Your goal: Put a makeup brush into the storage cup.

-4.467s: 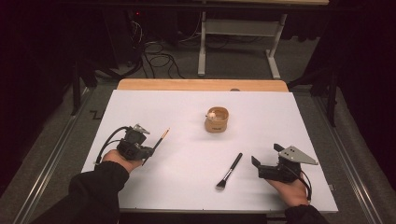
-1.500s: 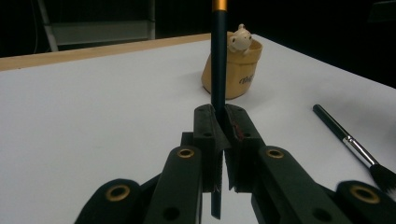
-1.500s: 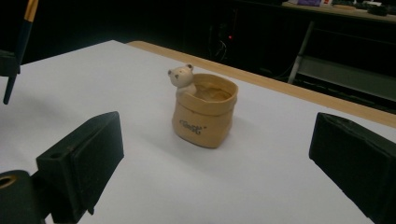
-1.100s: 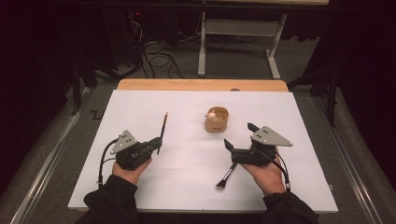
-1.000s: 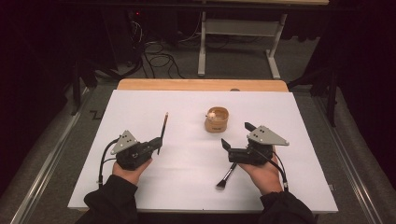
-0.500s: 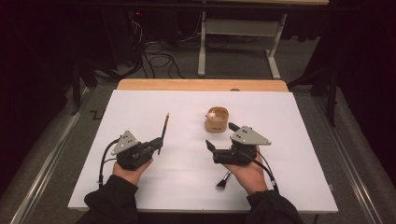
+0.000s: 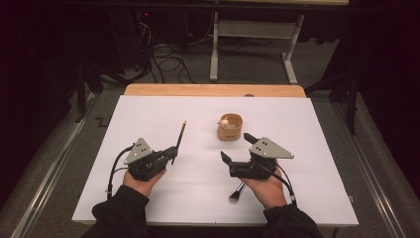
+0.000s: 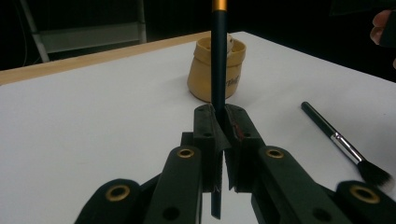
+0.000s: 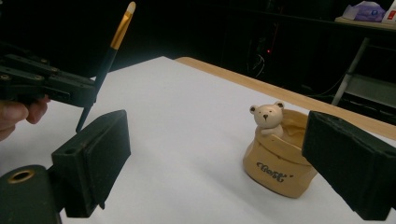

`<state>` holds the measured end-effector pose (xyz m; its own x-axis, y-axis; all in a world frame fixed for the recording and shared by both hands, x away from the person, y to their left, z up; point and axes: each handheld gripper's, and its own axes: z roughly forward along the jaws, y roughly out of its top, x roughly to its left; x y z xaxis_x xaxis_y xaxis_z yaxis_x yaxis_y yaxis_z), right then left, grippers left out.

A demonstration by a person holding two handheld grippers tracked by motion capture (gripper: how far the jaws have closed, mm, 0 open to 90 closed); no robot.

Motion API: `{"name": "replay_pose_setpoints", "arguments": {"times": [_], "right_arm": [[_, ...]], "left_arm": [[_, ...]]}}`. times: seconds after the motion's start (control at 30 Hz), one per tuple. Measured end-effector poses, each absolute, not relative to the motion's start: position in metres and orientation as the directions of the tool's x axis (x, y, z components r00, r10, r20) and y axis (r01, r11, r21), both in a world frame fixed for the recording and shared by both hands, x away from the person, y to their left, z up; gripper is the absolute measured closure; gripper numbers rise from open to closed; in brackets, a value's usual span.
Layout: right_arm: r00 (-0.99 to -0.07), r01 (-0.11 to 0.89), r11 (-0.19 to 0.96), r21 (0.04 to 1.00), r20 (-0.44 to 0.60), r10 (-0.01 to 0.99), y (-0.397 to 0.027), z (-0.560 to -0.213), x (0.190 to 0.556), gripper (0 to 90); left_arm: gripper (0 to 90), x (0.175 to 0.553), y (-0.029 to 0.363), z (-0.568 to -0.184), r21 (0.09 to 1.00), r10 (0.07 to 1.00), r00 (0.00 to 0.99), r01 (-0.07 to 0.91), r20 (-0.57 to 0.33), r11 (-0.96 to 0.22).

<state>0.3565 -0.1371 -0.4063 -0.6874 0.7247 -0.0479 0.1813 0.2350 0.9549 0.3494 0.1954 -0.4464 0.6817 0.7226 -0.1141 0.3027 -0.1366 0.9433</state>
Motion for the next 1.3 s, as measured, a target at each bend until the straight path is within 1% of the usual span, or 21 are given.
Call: {"name": "replay_pose_setpoints", "arguments": {"times": [0.33,0.7,0.93,1.1,1.3], "right_arm": [[-0.682,0.187,0.228,0.956,-0.041,0.730,-0.143,-0.406,0.357,9.4],[-0.670,0.197,0.226,0.954,-0.038,0.741,-0.150,-0.408,0.356,9.8],[-0.666,0.197,0.227,0.954,-0.040,0.745,-0.150,-0.409,0.356,9.8],[-0.664,0.201,0.233,0.952,-0.042,0.746,-0.150,-0.410,0.357,9.9],[-0.662,0.206,0.226,0.952,-0.035,0.749,-0.151,-0.411,0.359,10.1]], "left_arm": [[84.1,0.351,0.181,-0.440,0.946,0.703,0.701,0.295,-0.117,-0.137],[84.1,0.346,0.177,-0.438,0.948,0.695,0.707,0.294,-0.131,-0.120],[84.1,0.343,0.172,-0.436,0.952,0.677,0.725,0.280,-0.125,-0.125],[84.1,0.349,0.161,-0.431,0.954,0.665,0.738,0.269,-0.116,-0.132],[84.1,0.355,0.141,-0.436,0.957,0.622,0.770,0.267,-0.140,-0.116]]}}
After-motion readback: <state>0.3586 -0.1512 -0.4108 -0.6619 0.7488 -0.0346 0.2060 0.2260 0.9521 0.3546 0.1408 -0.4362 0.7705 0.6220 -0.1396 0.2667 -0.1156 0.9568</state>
